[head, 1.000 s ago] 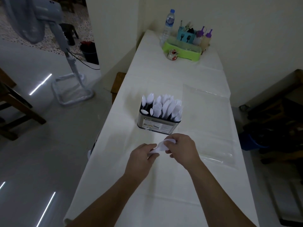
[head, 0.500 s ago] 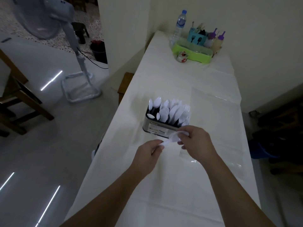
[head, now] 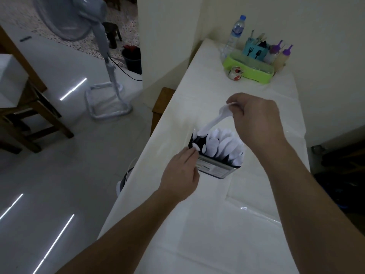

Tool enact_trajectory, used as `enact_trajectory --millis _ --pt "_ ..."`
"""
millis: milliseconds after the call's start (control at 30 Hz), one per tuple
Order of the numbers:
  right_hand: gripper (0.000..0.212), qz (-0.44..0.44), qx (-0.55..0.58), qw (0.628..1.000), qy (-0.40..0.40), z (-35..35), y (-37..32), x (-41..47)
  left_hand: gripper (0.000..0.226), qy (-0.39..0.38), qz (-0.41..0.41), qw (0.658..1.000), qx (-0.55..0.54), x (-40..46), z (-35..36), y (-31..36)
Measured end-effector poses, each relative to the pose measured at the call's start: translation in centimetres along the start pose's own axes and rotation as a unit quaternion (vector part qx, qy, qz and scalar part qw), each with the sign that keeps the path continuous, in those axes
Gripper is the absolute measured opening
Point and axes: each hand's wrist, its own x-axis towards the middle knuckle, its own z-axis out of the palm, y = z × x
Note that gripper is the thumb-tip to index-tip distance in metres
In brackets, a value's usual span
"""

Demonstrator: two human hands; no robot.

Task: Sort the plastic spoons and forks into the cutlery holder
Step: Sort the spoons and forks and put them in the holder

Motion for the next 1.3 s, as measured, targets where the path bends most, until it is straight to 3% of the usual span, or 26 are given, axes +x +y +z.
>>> enact_trajectory --millis 167,633,933,1100,1300 --pt "0.033 -0.013 -0.085 0.993 -0.078 3.8 0.5 1.0 0.048 -0.038 0.020 0.998 0.041 0.9 0.2 -0.6" --pt "0.040 0.032 -0.090 0.967 -0.237 9.5 0.8 0.1 0.058 -0.052 0.024 0.997 0.044 0.6 0.8 -1.1" --pt "0.015 0.045 -0.047 0.962 -0.267 9.8 0.1 -0.2 0.061 -0.057 0.033 0.996 0.052 0.2 0.7 -1.3" --pt "0.023 0.037 -0.058 0.948 -0.310 9.4 0.2 1.0 0.061 -0.060 0.027 0.996 0.063 0.0 0.5 -1.0" --pt "0.040 0.028 -0.022 0.953 -0.300 8.6 0.2 1.0 0.060 -0.063 0.020 0.995 0.077 -0.1 -0.1 -0.9"
